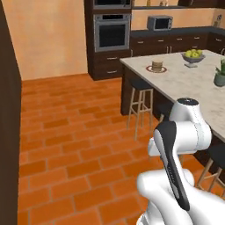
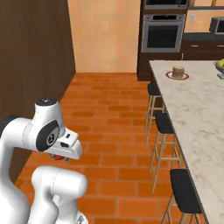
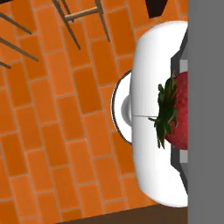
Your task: Take the strawberry from the fridge and place it on top of the pancake, located on the dining counter.
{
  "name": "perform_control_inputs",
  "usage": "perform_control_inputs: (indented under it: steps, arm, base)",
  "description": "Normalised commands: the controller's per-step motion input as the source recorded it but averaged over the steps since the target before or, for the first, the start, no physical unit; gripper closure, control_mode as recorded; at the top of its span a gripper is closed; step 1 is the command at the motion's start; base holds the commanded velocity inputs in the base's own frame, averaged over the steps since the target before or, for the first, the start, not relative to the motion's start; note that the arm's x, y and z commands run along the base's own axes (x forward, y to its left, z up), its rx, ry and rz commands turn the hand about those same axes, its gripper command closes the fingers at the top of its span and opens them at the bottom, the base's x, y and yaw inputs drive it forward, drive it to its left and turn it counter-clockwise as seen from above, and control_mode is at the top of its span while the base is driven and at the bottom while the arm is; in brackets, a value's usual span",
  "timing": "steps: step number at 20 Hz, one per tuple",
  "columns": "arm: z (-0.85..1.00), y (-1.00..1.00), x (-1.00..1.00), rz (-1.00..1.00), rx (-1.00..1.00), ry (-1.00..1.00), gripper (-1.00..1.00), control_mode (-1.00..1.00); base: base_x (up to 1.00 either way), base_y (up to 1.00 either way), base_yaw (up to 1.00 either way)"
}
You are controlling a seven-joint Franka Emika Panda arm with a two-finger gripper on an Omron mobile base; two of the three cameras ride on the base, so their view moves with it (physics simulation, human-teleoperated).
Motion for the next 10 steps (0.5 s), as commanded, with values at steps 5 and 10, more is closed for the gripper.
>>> perform_control_inputs:
  steps: [5, 10]
  arm:
    - [0.0, 0.0, 0.0, 0.0, 0.0, 0.0, 1.0, 1.0]
    - [0.0, 0.0, 0.0, 0.0, 0.0, 0.0, 1.0, 1.0]
  base:
    - [1.0, 0.03, -0.48]
    - [1.0, 0.82, -0.54]
